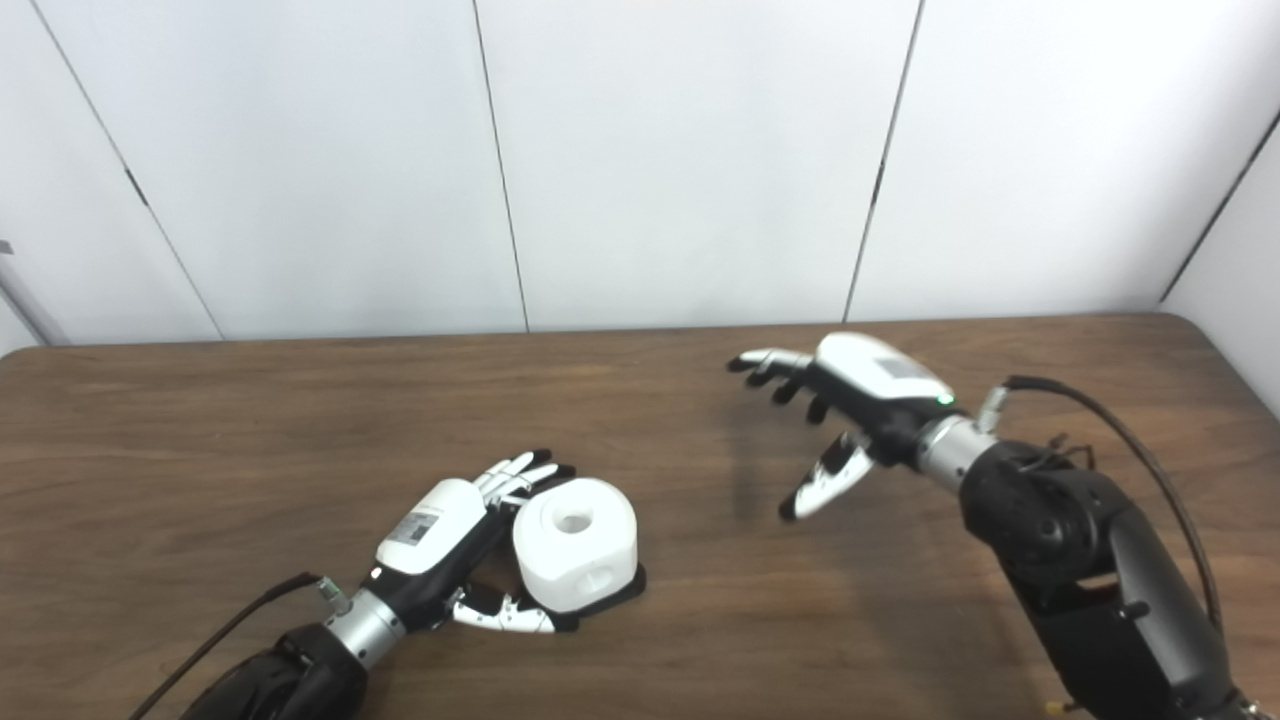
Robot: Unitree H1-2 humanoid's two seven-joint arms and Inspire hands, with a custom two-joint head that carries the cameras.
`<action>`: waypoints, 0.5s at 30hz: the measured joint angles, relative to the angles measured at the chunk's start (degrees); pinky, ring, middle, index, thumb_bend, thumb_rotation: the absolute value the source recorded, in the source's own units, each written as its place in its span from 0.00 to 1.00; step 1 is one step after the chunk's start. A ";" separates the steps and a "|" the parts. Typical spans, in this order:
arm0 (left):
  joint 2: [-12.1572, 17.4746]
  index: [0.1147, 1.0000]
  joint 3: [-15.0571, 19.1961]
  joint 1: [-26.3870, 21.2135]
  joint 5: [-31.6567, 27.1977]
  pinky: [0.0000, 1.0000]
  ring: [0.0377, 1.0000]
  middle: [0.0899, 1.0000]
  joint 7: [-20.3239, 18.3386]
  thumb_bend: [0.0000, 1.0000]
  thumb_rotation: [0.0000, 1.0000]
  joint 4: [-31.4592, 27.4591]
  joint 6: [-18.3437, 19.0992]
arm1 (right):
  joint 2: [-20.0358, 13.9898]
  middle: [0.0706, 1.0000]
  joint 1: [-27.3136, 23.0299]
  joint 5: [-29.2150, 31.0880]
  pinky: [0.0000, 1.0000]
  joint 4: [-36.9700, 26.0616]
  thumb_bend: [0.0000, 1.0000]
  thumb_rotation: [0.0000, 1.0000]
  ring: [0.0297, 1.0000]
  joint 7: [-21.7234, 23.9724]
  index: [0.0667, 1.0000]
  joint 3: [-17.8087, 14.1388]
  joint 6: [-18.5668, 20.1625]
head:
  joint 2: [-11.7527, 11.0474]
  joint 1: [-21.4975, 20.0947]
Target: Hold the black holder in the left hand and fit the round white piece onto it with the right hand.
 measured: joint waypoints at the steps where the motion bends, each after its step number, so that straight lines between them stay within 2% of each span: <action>1: 0.00 0.42 0.00 -0.01 0.00 0.96 0.98 0.91 0.00 0.52 0.06 -0.01 0.00 | 0.73 0.73 0.00 0.94 0.55 0.45 0.73 0.00 0.67 -1.51 0.72 -1.21 -0.17 | -0.09 0.00; 5: 0.00 0.42 -0.01 0.01 0.00 0.95 0.98 0.91 0.00 0.52 0.06 -0.01 -0.01 | 3.52 0.71 -0.01 4.79 0.51 2.37 0.70 0.00 0.63 -6.87 0.69 -5.96 -1.09 | 0.00 0.09; 10: 0.03 0.42 0.08 0.06 -0.08 0.96 0.99 0.93 0.00 0.52 0.06 -0.07 -0.02 | 5.98 0.73 0.74 7.23 0.51 2.96 0.70 0.02 0.64 -11.15 0.70 -7.89 -1.31 | -0.17 1.31; 11: 0.05 0.53 0.14 0.08 -0.24 0.96 0.99 0.96 -0.06 0.72 0.11 -0.28 0.08 | 6.35 0.73 1.14 7.54 0.51 2.97 0.69 0.03 0.64 -11.19 0.70 -7.71 -1.40 | -0.18 1.32; 12: 0.10 0.64 0.24 0.22 -0.68 0.97 1.00 0.98 -0.43 0.85 0.15 -0.81 0.60 | 6.74 0.74 1.73 7.73 0.51 3.04 0.69 0.04 0.64 -11.20 0.71 -7.49 -1.43 | -0.09 1.84; 15: 0.25 0.84 0.81 0.55 -1.45 0.95 1.00 1.00 -2.89 0.98 0.21 -3.31 3.56 | 7.84 0.74 3.57 7.75 0.50 3.93 0.71 0.03 0.63 -11.21 0.72 -7.01 -1.44 | -0.44 4.38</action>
